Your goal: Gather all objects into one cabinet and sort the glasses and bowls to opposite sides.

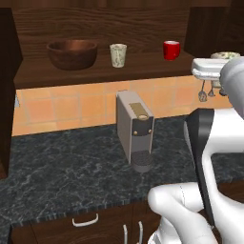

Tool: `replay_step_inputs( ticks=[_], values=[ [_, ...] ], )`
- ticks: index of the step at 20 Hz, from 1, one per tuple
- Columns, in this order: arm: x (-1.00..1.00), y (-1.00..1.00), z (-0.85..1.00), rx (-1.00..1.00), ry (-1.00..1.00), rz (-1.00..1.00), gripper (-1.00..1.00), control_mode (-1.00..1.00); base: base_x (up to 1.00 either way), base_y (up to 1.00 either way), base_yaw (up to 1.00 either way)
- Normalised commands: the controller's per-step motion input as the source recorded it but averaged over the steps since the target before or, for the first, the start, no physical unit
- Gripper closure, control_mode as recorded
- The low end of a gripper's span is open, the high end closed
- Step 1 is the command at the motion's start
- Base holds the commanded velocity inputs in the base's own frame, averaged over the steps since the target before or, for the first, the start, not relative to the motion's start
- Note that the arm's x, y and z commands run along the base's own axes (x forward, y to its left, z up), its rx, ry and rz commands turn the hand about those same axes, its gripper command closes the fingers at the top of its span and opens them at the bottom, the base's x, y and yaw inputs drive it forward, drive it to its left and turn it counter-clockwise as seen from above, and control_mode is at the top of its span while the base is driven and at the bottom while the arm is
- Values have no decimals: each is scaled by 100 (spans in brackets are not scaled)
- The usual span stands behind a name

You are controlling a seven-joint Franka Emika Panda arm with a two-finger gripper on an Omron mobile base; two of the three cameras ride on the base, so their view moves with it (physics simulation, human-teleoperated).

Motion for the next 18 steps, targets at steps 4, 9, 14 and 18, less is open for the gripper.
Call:
replay_step_inputs(
  ticks=[4, 9, 14, 18],
  values=[
    [24, 0, 29, -2, 0, 0, 100, -100, 0, 0, 0],
    [30, -1, 43, 0, 16, -1, 100, -100, 0, 0, 0],
    [61, -14, 10, 0, 27, 0, 100, -100, 0, 0, 0],
    [30, -30, -8, 0, 6, 0, 100, -100, 0, 0, 0]
  ],
)
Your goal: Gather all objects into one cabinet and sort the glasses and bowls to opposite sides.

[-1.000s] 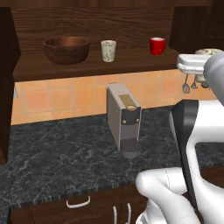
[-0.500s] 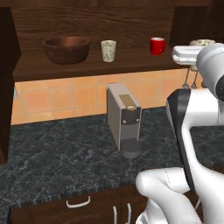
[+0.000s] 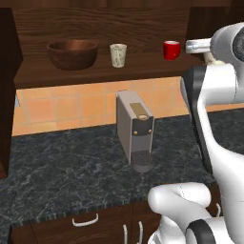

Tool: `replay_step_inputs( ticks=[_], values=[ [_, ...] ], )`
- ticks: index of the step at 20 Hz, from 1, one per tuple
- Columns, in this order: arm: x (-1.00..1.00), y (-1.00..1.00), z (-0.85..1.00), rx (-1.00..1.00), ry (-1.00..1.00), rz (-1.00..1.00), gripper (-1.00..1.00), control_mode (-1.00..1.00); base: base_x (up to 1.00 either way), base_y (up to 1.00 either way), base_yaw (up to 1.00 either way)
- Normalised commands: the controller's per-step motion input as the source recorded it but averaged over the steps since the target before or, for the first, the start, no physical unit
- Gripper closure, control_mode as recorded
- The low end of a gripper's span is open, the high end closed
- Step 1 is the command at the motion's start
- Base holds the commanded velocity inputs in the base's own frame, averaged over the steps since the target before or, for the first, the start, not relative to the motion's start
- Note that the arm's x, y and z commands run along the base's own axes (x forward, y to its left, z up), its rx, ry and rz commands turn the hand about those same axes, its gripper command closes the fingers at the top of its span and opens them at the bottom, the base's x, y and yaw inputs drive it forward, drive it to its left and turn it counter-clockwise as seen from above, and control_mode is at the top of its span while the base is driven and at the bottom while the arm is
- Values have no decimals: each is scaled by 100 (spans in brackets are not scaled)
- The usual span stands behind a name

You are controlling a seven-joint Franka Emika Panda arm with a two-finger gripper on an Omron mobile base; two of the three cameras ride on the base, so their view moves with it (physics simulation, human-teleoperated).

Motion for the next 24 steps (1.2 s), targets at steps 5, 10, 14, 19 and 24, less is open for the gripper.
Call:
replay_step_inputs(
  ticks=[5, 10, 14, 19, 24],
  values=[
    [4, -6, -24, 0, -10, 4, 100, -100, 0, 0, 0],
    [28, 0, -34, 0, -17, 5, 100, -100, 0, 0, 0],
    [84, -8, -4, 3, -2, 0, 100, -100, 0, 0, 0],
    [76, -23, 0, 4, 0, 0, 100, -100, 0, 0, 0],
    [61, -36, 0, 2, 4, 0, 100, -100, 0, 0, 0]
  ],
)
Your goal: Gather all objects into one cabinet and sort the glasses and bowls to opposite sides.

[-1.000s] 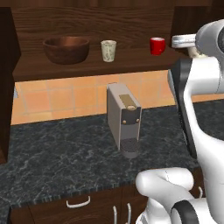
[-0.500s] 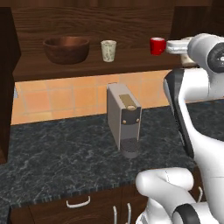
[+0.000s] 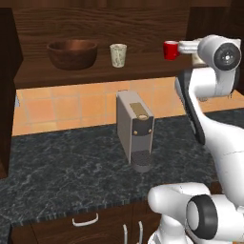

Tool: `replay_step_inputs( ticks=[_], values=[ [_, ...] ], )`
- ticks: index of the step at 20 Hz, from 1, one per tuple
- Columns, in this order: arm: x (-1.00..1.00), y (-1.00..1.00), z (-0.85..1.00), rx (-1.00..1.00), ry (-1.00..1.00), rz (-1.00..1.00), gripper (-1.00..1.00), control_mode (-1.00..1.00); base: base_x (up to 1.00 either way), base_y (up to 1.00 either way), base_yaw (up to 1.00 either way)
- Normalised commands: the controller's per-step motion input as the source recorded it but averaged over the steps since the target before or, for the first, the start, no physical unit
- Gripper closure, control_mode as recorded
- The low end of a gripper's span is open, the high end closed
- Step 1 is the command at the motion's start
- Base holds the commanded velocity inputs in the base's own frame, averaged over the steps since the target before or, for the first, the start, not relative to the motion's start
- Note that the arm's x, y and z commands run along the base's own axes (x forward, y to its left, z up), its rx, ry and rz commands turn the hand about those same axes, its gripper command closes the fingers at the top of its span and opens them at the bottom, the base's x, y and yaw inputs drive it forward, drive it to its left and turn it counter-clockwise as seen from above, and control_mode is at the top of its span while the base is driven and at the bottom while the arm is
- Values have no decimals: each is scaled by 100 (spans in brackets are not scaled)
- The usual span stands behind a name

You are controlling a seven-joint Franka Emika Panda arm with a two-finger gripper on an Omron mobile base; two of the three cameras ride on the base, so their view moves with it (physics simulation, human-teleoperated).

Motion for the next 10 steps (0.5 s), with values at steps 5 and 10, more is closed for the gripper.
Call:
replay_step_inputs(
  ticks=[5, 10],
  values=[
    [64, -13, 0, 1, 3, 0, 100, -100, 0, 0, 0],
    [47, -11, -6, 1, 0, 1, 100, -100, 0, 0, 0]
  ],
)
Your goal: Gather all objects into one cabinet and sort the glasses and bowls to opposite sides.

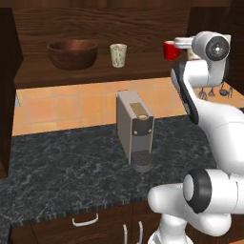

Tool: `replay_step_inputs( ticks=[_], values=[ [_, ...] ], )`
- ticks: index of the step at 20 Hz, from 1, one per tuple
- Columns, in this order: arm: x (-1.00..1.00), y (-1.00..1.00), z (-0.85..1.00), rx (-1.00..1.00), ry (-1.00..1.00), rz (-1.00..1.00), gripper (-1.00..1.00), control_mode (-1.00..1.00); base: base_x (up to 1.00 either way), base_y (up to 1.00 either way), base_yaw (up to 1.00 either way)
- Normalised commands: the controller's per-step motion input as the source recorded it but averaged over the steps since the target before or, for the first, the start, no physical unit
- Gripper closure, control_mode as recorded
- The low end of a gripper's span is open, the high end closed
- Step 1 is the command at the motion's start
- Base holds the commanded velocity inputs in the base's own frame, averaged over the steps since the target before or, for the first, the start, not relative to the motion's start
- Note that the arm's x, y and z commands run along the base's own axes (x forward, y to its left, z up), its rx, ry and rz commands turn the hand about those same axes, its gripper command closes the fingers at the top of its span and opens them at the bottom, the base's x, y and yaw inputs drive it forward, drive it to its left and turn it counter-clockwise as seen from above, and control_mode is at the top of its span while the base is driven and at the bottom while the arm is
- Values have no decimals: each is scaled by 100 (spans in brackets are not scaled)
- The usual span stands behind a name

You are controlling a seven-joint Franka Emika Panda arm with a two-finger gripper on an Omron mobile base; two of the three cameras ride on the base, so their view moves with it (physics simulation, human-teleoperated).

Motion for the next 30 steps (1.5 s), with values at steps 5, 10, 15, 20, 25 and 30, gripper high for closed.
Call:
replay_step_inputs(
  ticks=[5, 10, 15, 20, 25, 30],
  values=[
    [5, -32, -41, 1, -6, 1, 100, -100, 0, 0, 0],
    [-4, 0, -48, 0, -12, 0, 100, -100, 0, 0, 0],
    [-26, 8, -26, 0, 1, 0, 100, -100, 0, 0, 0],
    [10, 0, 29, 2, 1, -3, 100, -100, 0, 0, 0],
    [40, 1, 50, 0, 0, -1, 100, -100, 0, 0, 0],
    [54, 0, -8, 0, -1, 0, 100, -100, 0, 0, 0]
  ],
)
